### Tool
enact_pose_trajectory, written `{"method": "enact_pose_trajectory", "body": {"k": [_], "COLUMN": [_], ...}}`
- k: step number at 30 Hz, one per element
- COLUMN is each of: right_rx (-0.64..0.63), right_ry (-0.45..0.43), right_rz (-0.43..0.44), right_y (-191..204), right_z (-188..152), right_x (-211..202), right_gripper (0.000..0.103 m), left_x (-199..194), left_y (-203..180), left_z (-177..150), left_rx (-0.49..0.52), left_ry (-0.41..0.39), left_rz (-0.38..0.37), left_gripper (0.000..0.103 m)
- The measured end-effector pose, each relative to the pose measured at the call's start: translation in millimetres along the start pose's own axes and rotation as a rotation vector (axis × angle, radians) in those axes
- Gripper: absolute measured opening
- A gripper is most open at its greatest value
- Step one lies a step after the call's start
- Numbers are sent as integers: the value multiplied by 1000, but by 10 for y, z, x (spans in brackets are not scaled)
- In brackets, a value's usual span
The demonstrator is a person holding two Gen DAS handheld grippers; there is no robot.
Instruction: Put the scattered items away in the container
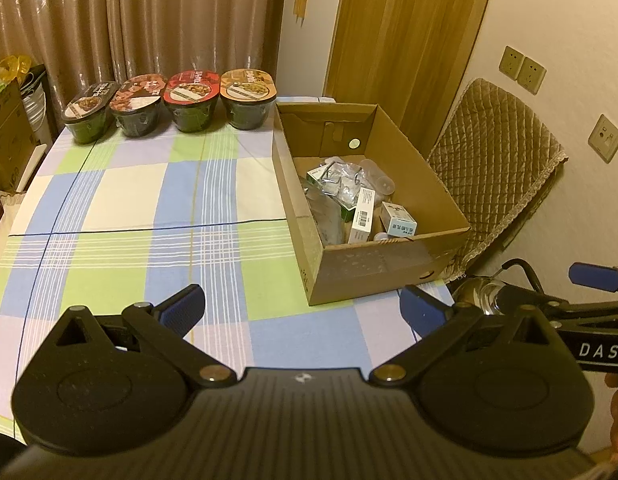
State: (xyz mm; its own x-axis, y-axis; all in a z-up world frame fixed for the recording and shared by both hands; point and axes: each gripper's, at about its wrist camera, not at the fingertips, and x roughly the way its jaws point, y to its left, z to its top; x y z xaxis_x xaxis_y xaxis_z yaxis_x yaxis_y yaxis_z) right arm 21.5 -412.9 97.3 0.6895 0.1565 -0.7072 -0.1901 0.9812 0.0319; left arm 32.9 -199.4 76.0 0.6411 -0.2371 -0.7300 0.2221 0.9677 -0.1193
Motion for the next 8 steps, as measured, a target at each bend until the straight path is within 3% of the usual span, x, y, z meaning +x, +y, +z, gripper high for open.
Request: {"method": "enact_pose_trajectory", "body": {"k": [8], "right_rx": [1], "right_ry": [5], "right_rz": [-1], "right_y": [-25], "right_z": [-21], "right_x": [23], "right_gripper": [103], "left_x": [1], "left_y": [-31], "left_z": [-25], "left_rx": [18], "left_ry": [-21], "left_rz": [-8], "left_gripper": [102]}}
